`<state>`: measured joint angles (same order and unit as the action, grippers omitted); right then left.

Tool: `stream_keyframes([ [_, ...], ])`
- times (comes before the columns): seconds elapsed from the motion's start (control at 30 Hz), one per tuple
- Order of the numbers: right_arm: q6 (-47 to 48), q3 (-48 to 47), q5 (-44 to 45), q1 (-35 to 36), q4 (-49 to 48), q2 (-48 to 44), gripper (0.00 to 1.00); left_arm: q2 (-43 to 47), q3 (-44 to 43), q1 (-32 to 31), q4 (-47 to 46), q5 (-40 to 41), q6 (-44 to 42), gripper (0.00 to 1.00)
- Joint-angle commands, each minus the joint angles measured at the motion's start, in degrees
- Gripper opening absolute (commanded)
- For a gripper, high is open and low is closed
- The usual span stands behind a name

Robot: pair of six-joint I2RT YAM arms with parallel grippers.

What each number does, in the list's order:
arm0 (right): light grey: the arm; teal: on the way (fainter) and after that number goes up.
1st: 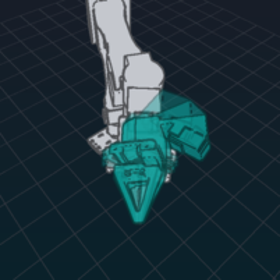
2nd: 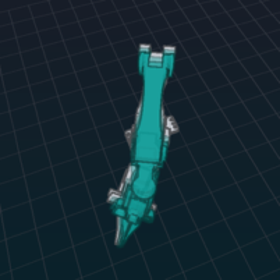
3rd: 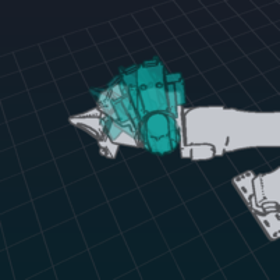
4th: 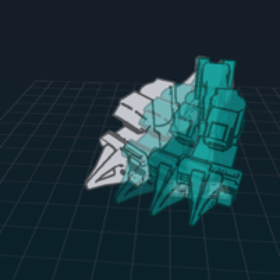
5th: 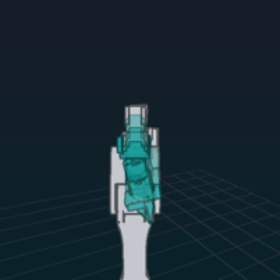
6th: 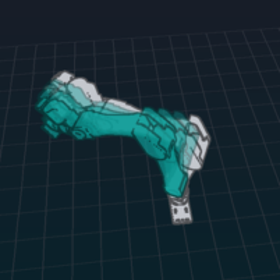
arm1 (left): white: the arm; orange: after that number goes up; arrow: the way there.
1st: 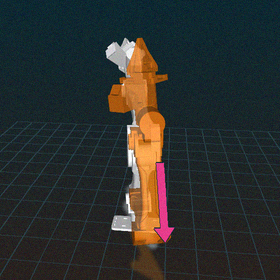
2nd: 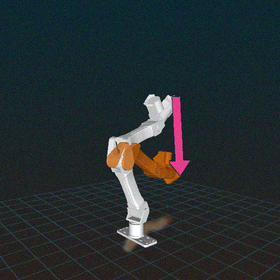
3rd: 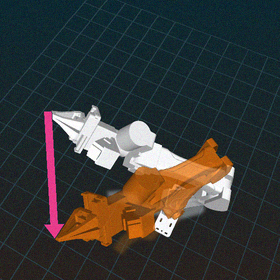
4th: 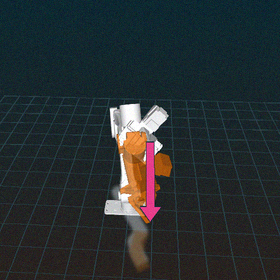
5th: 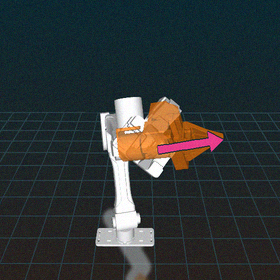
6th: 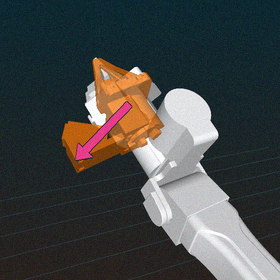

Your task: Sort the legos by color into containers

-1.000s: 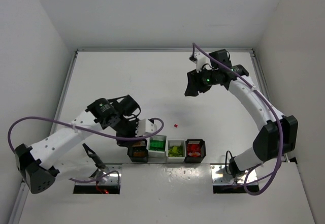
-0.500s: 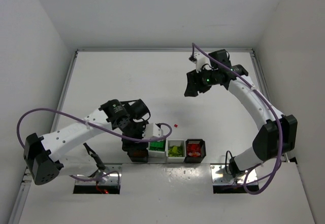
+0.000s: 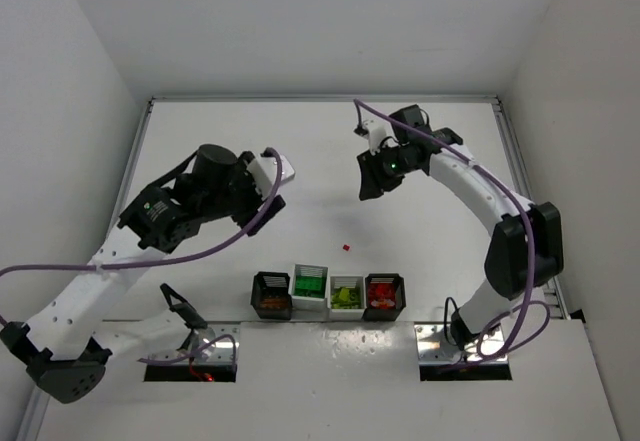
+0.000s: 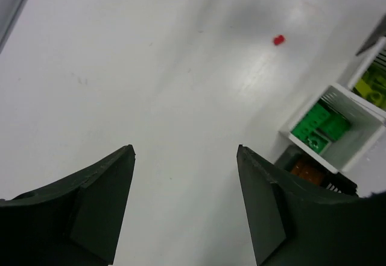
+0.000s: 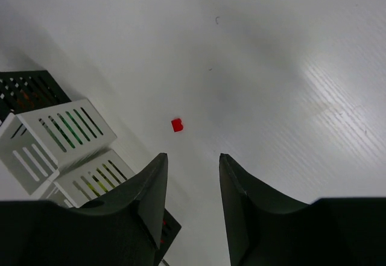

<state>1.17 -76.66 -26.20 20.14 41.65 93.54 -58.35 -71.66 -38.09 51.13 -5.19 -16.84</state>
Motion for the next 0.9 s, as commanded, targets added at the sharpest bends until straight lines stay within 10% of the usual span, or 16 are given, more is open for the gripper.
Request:
stream_keyframes([
  [0.0,2.6,-0.3,2.3,3.2,0.7,2.7,0.4,-3.4,-2.0,2.7,-4.7,7.4,7.0,0.74],
  [0.87,3.4,7.8,19.9,19.7,-7.0,12.7,0.49,-5.4,0.9,10.9,-7.8,5.2,11.9,0.76],
])
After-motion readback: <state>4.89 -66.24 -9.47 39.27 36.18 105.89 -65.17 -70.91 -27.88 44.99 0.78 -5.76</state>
